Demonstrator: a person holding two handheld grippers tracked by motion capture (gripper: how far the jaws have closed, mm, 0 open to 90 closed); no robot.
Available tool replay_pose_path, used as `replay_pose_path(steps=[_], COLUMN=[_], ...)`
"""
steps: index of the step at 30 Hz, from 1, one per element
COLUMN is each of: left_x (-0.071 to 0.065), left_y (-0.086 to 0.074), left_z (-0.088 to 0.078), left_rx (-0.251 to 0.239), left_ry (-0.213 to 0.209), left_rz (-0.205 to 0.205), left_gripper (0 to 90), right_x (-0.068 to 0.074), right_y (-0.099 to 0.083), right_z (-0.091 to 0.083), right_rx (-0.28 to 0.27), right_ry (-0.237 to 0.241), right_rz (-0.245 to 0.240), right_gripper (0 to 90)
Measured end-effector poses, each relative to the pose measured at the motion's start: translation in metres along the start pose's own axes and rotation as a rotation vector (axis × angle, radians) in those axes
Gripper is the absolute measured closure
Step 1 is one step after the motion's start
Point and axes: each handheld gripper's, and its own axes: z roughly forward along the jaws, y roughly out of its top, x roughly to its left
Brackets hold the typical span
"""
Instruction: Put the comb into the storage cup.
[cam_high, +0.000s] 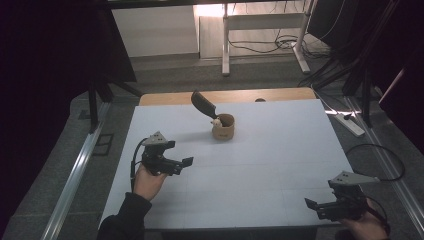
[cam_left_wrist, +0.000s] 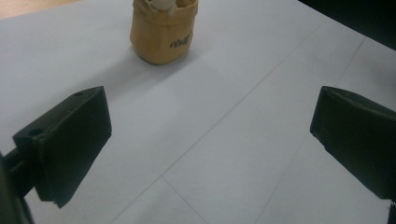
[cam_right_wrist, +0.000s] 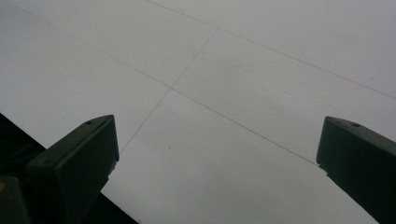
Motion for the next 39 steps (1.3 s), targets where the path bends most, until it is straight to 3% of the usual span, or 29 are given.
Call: replay_pose_path(steps=[8, 13, 39], left_x=[-0.008, -0.01, -0.024], left_y=[-0.01, -0.019, -0.049], left_z=[-0.009, -0.015, -0.05], left_rx=[0.018, 0.028, 0.025], left_ry=[0.009, 0.012, 0.058], left_rz=[0.007, -0.009, -0.041], left_gripper=[0.0, 0.0, 0.0], right_x=[0.0, 0.0, 0.001], right_y=[0.0, 0.0, 0.0], right_z=[0.0, 0.0, 0.001], right_rx=[0.0, 0.002, 0.005], right_ry=[0.0, -0.001, -0.003], right_rz=[-0.001, -0.003, -0.007], right_gripper=[0.0, 0.0, 0.0])
